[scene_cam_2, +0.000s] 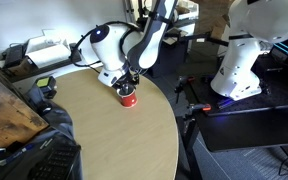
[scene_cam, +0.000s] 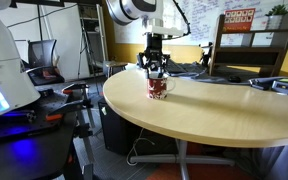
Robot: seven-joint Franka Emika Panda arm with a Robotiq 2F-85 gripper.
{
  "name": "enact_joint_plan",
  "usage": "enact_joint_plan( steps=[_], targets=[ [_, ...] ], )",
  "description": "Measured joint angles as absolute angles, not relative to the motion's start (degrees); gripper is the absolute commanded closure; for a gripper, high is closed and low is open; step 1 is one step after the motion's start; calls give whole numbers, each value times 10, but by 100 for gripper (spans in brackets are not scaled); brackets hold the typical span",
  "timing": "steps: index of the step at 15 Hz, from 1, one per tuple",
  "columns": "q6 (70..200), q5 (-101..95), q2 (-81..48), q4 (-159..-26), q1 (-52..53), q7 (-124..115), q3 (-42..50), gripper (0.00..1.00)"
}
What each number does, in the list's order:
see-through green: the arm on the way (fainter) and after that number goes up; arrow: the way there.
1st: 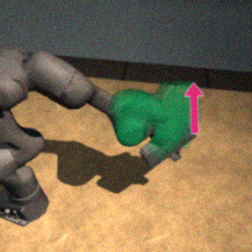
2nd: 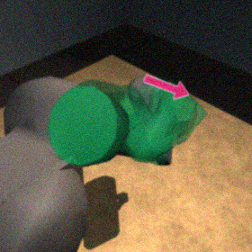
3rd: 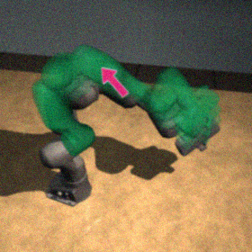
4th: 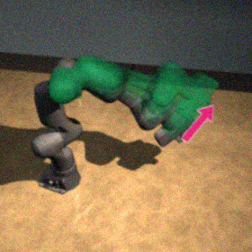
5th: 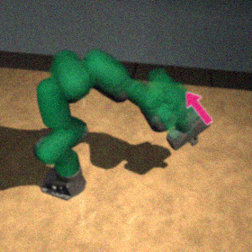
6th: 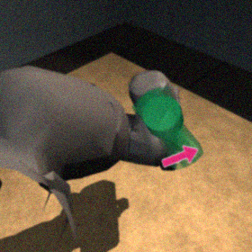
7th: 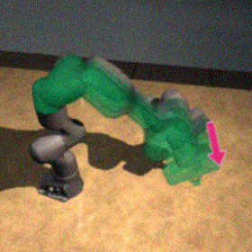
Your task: Take the marker from the cup and put it on the table
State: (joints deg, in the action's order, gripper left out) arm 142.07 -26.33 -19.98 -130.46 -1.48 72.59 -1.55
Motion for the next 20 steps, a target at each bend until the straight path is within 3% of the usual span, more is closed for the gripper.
enact_joint_plan(
  steps=[4, 9, 20],
  targets=[
    [1421, -263, -193, -1308, -14, 726, -21, 40],
    [1421, -263, -189, -1304, -14, 726, -23, 55],
    [1418, -262, -210, -1268, -17, 727, -22, 53]
  ],
)
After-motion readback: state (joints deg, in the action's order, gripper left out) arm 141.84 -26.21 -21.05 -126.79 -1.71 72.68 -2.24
